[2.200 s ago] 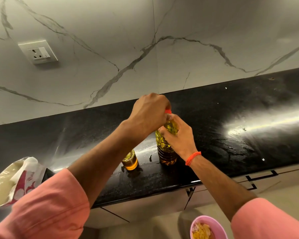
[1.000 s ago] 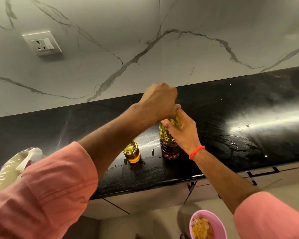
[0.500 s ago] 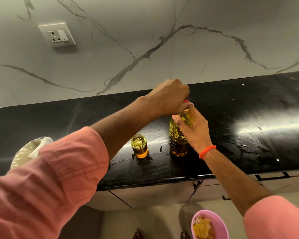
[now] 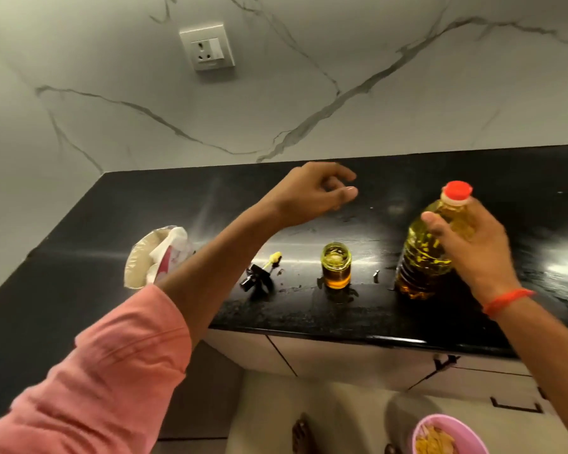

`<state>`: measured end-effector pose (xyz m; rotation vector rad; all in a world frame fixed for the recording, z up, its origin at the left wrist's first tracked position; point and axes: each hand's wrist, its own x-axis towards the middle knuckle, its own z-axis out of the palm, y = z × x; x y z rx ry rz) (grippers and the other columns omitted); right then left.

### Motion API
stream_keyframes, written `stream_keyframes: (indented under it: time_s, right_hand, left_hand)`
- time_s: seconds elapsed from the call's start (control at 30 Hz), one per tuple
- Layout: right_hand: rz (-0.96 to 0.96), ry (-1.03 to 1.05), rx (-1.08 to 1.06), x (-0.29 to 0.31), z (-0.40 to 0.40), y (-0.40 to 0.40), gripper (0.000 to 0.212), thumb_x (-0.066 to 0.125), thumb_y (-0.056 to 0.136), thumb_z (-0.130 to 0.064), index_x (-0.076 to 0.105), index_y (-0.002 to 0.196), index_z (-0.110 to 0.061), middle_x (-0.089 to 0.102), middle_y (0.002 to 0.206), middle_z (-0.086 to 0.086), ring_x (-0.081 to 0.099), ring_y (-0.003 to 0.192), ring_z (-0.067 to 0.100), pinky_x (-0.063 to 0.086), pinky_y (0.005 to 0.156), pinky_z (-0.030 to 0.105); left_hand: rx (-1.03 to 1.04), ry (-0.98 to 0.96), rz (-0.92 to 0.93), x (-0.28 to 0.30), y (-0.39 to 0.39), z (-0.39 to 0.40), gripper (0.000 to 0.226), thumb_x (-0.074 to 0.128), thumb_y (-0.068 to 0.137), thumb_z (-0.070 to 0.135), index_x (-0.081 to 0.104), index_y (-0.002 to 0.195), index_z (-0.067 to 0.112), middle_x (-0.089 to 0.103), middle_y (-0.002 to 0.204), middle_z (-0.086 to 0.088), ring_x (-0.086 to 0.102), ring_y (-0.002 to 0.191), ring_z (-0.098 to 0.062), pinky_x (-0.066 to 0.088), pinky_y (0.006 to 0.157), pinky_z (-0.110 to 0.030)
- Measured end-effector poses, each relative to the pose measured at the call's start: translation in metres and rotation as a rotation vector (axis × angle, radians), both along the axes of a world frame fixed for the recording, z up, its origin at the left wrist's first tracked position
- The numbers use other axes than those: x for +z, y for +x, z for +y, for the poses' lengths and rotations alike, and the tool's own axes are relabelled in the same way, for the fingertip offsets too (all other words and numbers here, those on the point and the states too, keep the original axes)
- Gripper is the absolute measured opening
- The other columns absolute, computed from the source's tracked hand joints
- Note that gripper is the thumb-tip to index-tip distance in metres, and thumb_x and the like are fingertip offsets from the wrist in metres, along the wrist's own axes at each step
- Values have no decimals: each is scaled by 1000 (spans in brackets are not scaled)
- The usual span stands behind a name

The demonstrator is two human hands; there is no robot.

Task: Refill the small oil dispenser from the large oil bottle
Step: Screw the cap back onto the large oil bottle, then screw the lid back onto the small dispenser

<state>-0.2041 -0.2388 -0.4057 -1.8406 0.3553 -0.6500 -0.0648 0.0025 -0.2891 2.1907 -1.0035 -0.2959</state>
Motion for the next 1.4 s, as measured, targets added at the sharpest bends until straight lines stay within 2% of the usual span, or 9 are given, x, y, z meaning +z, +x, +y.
stream_keyframes:
  time_s: [0.1, 0.23, 0.37, 0.53, 0.67, 0.73, 0.87, 1.1, 1.4]
  right_hand:
    - [-20, -15, -3, -6, -3, 2, 65, 78, 73, -68, 58, 128, -39, 69, 120, -8, 67, 114, 14, 52, 103, 53]
    - [-80, 77, -156, -22, -5, -5, 94, 86, 71, -58, 37, 149, -41, 56, 143, -10, 56, 131, 10, 48, 109, 41]
    - [-138, -77, -342, -35, 9, -21, 86, 78, 78, -62, 40, 148, -31, 46, 149, -12, 46, 138, 11, 39, 114, 42]
    - [-303, -342, -118, -10, 68, -21, 53, 75, 86, -46, 51, 132, -36, 51, 131, -18, 54, 116, 14, 40, 98, 24]
    - [-35, -261, 66, -28, 99, -5, 66, 79, 80, -50, 52, 136, -26, 56, 127, -5, 56, 119, 11, 41, 100, 16]
    - [94, -201, 116, -42, 107, 4, 82, 77, 71, -54, 48, 142, -27, 55, 129, -3, 54, 122, 9, 43, 104, 24]
    - [270, -128, 152, -69, 112, 21, 101, 80, 64, -60, 38, 152, -30, 52, 140, -2, 49, 128, 8, 42, 108, 34]
    - [358, -110, 189, -91, 114, 40, 107, 88, 67, -53, 30, 155, -32, 47, 147, -2, 43, 132, 7, 34, 107, 27]
    - [405, -65, 205, -99, 117, 49, 108, 90, 67, -51, 29, 155, -35, 40, 155, -3, 37, 135, 6, 29, 106, 23]
  left_hand:
    - [207, -11, 114, -30, 12, 55, 29, 67, 98, 31, 70, 123, 18, 74, 85, 10, 72, 85, -2, 54, 86, -22]
    - [469, 8, 223, -80, 13, 107, 26, 69, 96, 22, 71, 120, 13, 75, 104, -5, 72, 95, -17, 58, 96, -41]
    - [630, 63, 320, -123, 0, 142, 43, 72, 94, 26, 61, 135, 16, 65, 130, -10, 64, 117, -21, 54, 100, -37]
    - [751, 131, 346, -164, -9, 149, 83, 82, 83, 39, 41, 152, 19, 49, 150, -13, 48, 138, -27, 43, 114, -45]
    - [800, 162, 352, -187, -6, 142, 104, 87, 74, 49, 33, 157, 16, 43, 155, -17, 42, 143, -32, 39, 116, -50]
    - [815, 158, 327, -195, -6, 139, 109, 87, 72, 53, 31, 158, 16, 42, 155, -15, 41, 144, -32, 39, 117, -51]
    - [840, 145, 279, -205, -3, 132, 107, 85, 72, 57, 32, 157, 20, 45, 151, -13, 41, 142, -32, 39, 116, -52]
    - [828, 157, 246, -212, 3, 129, 78, 82, 79, 50, 49, 143, 21, 56, 131, -7, 58, 122, -26, 51, 103, -42]
    - [739, 173, 211, -202, 10, 129, 64, 83, 82, 40, 56, 135, 15, 62, 120, -6, 62, 110, -24, 53, 96, -41]
